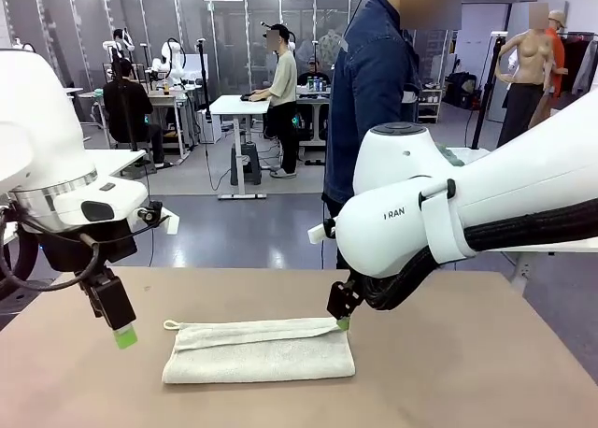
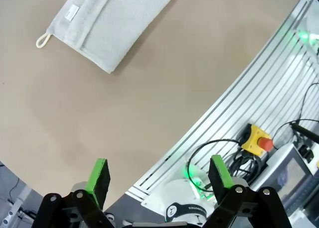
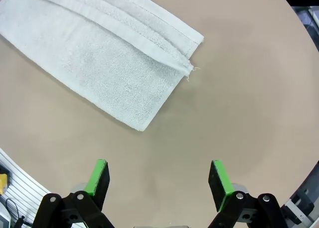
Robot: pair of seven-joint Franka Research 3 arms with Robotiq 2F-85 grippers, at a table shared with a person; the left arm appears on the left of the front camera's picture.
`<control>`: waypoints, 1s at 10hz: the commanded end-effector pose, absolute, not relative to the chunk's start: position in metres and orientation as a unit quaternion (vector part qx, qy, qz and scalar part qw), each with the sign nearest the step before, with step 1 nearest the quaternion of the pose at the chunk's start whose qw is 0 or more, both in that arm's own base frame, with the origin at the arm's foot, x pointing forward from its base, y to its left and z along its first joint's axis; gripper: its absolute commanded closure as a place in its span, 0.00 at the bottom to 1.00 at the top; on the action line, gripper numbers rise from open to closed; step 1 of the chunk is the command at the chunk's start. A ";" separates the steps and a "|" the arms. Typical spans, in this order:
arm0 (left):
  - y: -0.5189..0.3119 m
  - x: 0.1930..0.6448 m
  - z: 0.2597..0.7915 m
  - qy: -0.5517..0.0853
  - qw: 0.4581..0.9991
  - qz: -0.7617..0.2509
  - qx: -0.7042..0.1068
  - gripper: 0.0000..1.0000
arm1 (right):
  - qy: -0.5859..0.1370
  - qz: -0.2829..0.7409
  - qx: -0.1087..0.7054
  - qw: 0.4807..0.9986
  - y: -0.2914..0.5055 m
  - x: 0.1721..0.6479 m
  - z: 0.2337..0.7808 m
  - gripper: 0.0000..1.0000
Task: Fold the towels and place them in the basket.
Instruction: When a person lays out a Towel with hook on the table, fold it in half twice.
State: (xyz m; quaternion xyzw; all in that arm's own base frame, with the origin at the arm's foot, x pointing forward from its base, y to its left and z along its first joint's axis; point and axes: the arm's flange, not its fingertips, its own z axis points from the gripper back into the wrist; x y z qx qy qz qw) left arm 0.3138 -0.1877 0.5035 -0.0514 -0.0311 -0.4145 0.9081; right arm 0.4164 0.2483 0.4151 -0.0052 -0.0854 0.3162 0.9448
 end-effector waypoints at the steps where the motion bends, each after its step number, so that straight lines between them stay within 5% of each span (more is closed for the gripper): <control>1: -0.187 0.310 0.506 -0.036 0.907 -0.416 -0.050 0.00 | -0.087 0.315 -0.003 0.945 0.248 0.416 0.414 0.00; 6: -0.155 0.242 0.628 -0.168 0.901 -0.400 -0.018 0.00 | -0.064 0.099 0.093 0.989 0.249 0.446 0.345 0.00; 10: -0.127 0.193 0.684 -0.234 0.900 -0.367 -0.036 0.00 | -0.055 0.028 0.060 0.996 0.245 0.460 0.313 0.00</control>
